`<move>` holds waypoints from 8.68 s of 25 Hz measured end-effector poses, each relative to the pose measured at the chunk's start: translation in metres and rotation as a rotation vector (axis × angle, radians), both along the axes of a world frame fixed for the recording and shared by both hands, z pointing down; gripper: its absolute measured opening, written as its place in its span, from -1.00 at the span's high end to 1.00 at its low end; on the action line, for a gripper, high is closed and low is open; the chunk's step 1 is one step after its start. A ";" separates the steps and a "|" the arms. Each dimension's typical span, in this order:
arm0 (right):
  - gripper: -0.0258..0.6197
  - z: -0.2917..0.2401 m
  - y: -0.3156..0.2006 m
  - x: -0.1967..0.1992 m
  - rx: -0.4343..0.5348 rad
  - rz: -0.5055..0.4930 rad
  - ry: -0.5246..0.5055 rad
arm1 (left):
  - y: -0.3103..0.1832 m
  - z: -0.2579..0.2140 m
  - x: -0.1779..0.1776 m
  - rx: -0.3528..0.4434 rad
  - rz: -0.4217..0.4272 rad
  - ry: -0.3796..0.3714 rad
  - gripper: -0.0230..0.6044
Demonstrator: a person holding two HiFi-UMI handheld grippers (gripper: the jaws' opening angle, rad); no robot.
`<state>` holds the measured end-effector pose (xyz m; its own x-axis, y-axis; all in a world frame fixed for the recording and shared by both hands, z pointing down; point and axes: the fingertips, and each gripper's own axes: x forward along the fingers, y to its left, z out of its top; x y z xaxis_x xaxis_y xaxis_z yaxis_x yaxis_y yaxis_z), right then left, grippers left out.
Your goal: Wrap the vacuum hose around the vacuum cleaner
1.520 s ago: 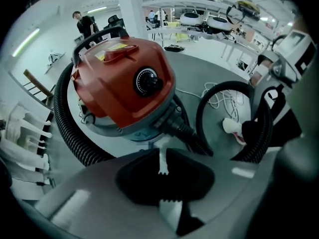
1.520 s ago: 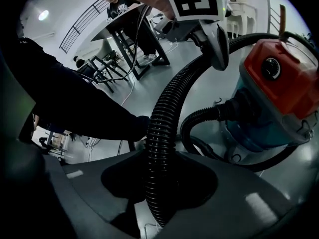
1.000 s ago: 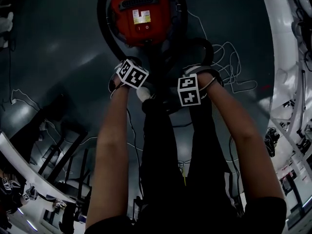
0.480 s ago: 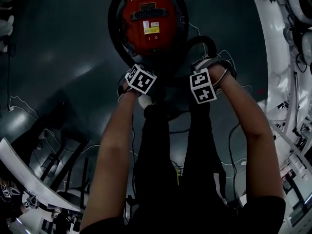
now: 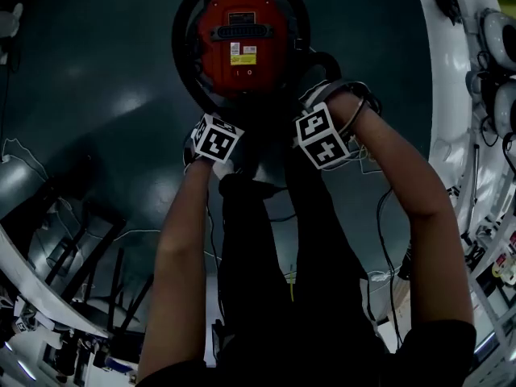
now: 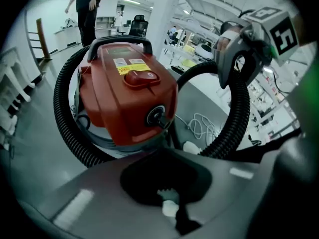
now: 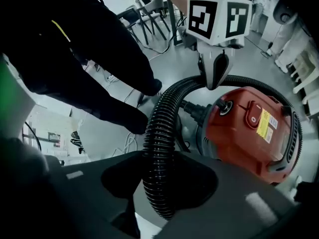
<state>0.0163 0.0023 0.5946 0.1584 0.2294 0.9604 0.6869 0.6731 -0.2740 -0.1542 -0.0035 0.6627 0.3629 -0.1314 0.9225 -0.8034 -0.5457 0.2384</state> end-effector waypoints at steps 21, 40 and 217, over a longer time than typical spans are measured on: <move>0.36 -0.047 -0.101 0.014 0.119 -0.184 0.076 | -0.038 -0.047 0.037 0.053 0.063 0.080 0.90; 0.36 -0.039 -0.113 -0.035 0.009 -0.269 0.051 | -0.059 -0.095 0.033 0.267 0.033 0.201 0.56; 0.43 0.067 -0.233 -0.012 0.198 1.623 0.151 | -0.277 -0.118 -0.083 0.388 -0.242 -0.022 0.32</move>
